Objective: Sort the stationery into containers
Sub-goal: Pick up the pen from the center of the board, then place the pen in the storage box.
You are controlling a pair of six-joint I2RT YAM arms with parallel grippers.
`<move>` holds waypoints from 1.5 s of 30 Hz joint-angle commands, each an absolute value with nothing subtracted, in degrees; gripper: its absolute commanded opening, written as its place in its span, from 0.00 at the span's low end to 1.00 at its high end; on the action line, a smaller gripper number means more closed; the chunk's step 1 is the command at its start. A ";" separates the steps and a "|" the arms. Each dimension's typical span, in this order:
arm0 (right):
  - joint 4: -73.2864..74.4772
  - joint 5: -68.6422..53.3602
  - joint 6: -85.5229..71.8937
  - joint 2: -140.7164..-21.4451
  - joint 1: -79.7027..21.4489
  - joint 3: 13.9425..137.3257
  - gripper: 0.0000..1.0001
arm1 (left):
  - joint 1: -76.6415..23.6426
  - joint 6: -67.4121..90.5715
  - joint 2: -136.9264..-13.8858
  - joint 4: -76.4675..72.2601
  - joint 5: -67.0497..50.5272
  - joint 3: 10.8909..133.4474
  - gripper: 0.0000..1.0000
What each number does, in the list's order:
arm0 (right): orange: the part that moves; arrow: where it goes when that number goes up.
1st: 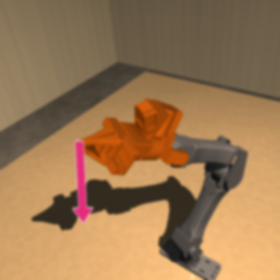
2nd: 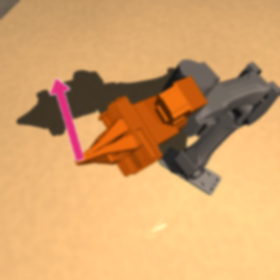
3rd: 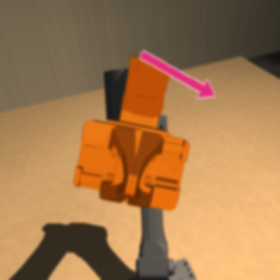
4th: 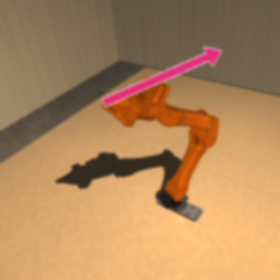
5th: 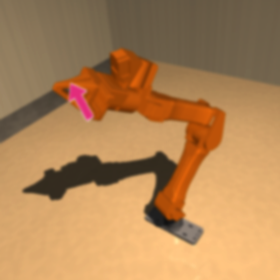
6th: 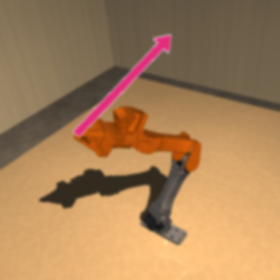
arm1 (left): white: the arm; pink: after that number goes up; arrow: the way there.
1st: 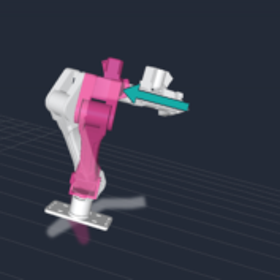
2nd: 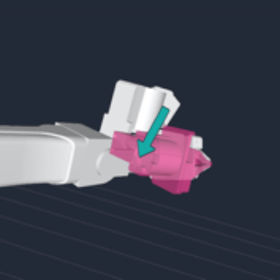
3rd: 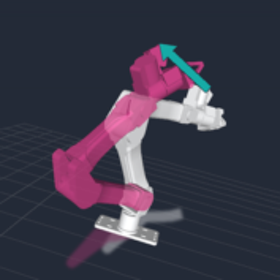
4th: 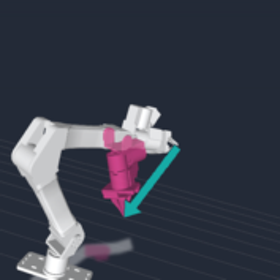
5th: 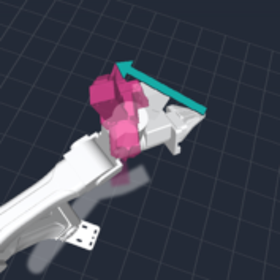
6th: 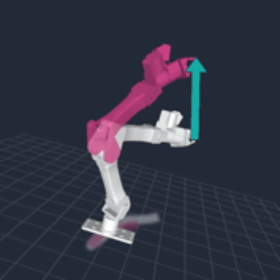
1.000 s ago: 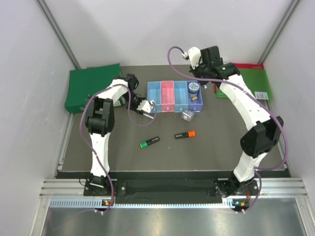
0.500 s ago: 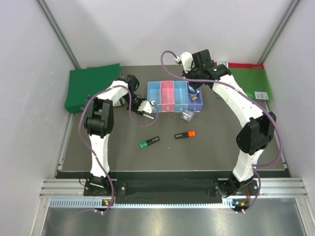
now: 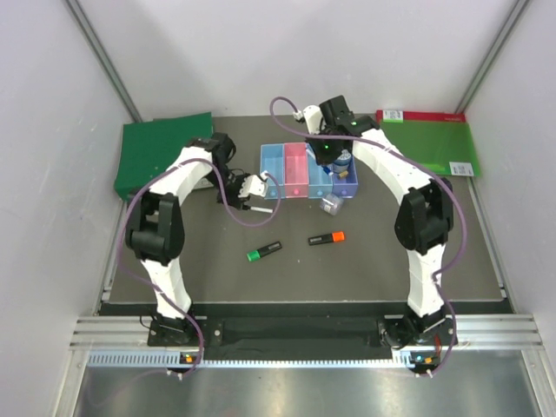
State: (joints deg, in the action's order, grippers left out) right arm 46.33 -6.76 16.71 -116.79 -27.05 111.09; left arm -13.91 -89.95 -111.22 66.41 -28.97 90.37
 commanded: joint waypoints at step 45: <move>41.49 -1.94 14.33 -119.12 -22.06 120.86 0.78 | -14.23 -28.84 -80.77 22.71 -46.32 72.34 0.00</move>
State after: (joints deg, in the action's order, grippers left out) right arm 42.72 -3.25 15.18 -129.71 -24.05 120.09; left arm -13.76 -39.00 -79.70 33.93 -45.60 74.81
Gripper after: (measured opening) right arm 0.774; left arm 0.204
